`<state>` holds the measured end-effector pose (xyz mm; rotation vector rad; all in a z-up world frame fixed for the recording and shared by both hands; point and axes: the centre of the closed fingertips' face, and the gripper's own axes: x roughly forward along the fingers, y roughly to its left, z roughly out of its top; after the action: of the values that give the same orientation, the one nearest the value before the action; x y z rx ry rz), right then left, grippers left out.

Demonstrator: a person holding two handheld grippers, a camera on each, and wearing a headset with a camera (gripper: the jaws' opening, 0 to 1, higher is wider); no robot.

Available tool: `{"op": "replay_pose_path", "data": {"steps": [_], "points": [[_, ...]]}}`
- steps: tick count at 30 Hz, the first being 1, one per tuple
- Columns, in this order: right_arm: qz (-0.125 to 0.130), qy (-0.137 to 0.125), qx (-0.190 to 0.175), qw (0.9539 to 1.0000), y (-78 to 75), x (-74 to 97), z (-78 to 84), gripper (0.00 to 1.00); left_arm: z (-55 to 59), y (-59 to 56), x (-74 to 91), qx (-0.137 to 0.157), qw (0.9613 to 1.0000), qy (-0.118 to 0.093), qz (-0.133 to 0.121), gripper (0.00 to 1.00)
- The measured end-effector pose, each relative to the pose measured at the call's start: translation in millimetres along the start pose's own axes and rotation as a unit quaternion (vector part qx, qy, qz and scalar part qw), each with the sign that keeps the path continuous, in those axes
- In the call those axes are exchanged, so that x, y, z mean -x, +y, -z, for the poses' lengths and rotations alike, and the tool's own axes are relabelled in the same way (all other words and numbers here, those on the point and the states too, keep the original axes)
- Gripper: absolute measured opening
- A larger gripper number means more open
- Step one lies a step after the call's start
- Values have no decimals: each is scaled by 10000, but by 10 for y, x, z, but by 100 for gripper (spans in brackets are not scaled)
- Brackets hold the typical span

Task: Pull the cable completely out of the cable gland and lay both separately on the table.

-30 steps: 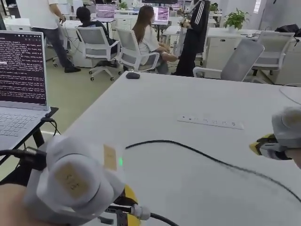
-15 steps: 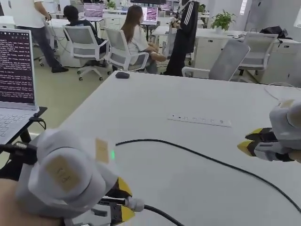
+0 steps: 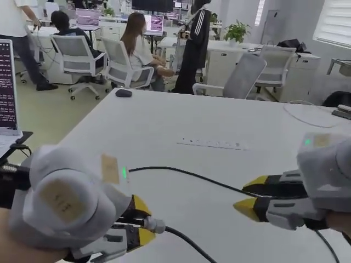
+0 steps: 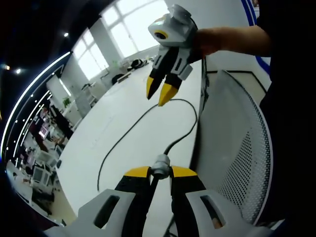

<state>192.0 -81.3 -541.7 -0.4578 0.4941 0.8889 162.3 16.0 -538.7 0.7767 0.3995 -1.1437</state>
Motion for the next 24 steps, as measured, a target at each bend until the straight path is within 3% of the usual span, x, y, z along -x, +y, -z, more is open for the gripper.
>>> {"op": "replay_pose_path", "data": {"steps": [2, 12, 14, 17, 24], "points": [[-256, -56, 107, 9996, 201, -86, -48, 22, -20, -5, -1, -58, 10000, -14, -7, 16], [-790, 39, 381, 9961, 709, -388, -97, 24, -186, -119, 10, -111, 9994, -290, 168, 16], [-823, 30, 467, 9955, 744, -394, -112, 20, -201, -133, 7, -124, 9992, -320, 193, 16], [-879, 34, 582, 9944, 756, -372, -107, 4, -194, -136, 1, -153, 9992, -301, 197, 16], [-763, 136, 651, 9949, 696, -340, -13, 3, -141, -80, 22, -88, 9993, -295, 192, 16]]}}
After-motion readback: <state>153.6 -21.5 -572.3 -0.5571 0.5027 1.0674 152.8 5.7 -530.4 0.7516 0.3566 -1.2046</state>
